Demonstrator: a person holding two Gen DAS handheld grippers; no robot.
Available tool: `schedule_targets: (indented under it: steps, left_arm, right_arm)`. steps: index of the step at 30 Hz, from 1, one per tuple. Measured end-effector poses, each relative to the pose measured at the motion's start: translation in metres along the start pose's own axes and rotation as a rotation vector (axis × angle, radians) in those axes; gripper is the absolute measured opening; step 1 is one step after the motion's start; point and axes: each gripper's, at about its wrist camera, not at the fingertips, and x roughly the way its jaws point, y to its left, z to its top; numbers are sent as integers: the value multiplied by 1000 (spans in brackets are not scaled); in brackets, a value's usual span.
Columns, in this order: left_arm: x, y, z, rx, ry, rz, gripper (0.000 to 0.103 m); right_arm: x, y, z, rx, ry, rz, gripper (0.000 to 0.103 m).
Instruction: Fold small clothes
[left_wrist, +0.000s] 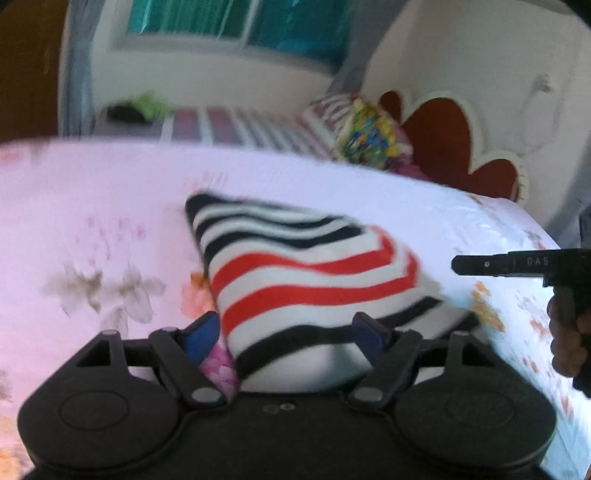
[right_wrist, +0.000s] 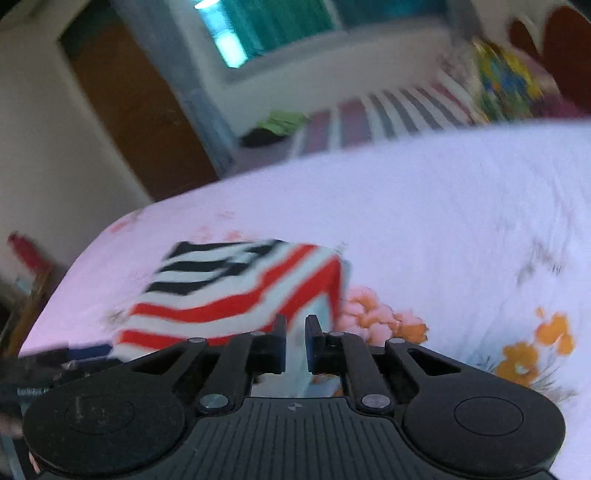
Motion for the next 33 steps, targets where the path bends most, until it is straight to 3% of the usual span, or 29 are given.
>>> schedule_targets:
  steps: [4, 8, 11, 16, 22, 24, 27, 31, 33]
  left_arm:
    - [-17, -39, -11, 123, -8, -26, 78]
    - [13, -60, -41, 234, 128, 83, 82]
    - [20, -79, -64, 364, 73, 172, 86]
    - [26, -81, -70, 335, 35, 192, 88]
    - [21, -74, -74, 309, 44, 181, 91]
    - [23, -65, -75, 238, 58, 172, 92]
    - [27, -36, -78, 15, 90, 104, 95]
    - [27, -45, -79, 47, 70, 146, 97]
    - [23, -63, -80, 155, 39, 241, 102]
  right_arm:
    - [-9, 42, -28, -190, 56, 16, 10]
    - [16, 47, -69, -296, 174, -111, 10]
    - [19, 42, -84, -258, 135, -105, 9]
    - [19, 48, -95, -292, 102, -135, 9]
    - [14, 49, -94, -292, 102, -142, 9]
    - [15, 50, -95, -295, 102, -149, 9]
    - [15, 51, -97, -292, 96, -161, 9]
    - [16, 54, -97, -273, 92, -178, 9]
    - [16, 52, -96, -246, 93, -173, 9]
